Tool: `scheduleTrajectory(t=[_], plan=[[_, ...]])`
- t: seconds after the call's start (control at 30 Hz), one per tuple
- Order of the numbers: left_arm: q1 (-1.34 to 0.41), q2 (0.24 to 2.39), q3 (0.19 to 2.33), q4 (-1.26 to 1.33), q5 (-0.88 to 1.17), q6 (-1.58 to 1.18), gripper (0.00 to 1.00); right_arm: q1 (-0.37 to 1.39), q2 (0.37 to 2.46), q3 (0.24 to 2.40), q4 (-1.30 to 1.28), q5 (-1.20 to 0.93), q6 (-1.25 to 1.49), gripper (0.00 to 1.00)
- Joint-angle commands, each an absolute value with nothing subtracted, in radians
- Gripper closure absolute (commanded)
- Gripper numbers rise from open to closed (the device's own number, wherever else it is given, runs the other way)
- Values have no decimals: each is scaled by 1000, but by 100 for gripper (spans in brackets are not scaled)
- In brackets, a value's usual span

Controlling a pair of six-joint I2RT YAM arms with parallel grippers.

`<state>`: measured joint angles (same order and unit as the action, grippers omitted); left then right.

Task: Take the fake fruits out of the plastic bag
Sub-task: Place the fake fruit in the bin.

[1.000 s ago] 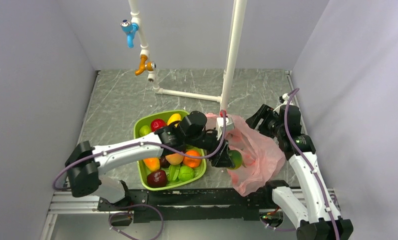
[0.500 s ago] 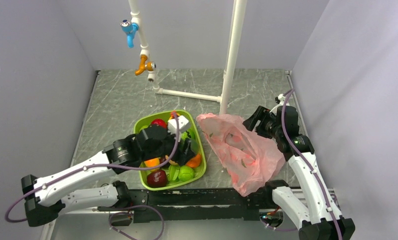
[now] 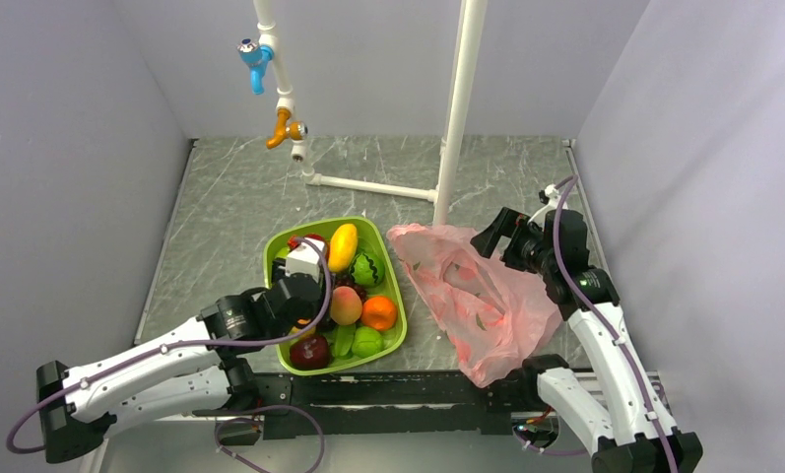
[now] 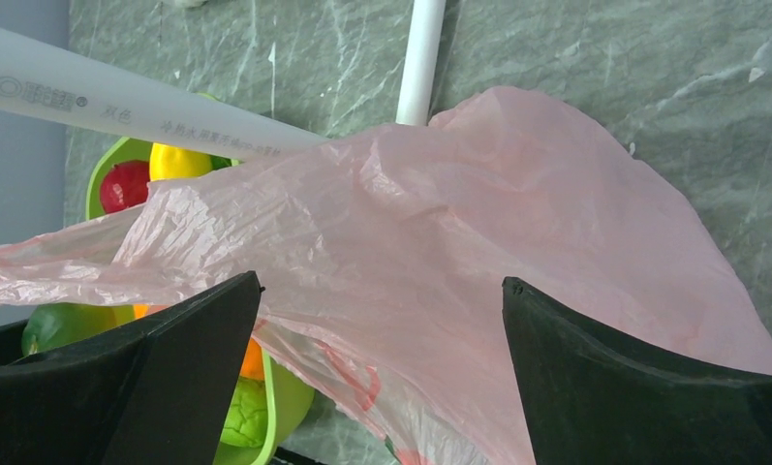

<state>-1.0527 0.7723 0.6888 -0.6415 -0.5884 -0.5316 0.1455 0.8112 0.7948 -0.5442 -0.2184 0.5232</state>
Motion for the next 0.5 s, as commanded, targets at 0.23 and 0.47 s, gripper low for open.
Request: scheduleTrajectory(t=[0.23,0.47], plan=[[-1032,860,626,-592,-683,-610,44,153,790,802,-520,-187,514,0],[-1017,884,576,-527,-644,-622,33,154,796,796,-519,-187,509,0]])
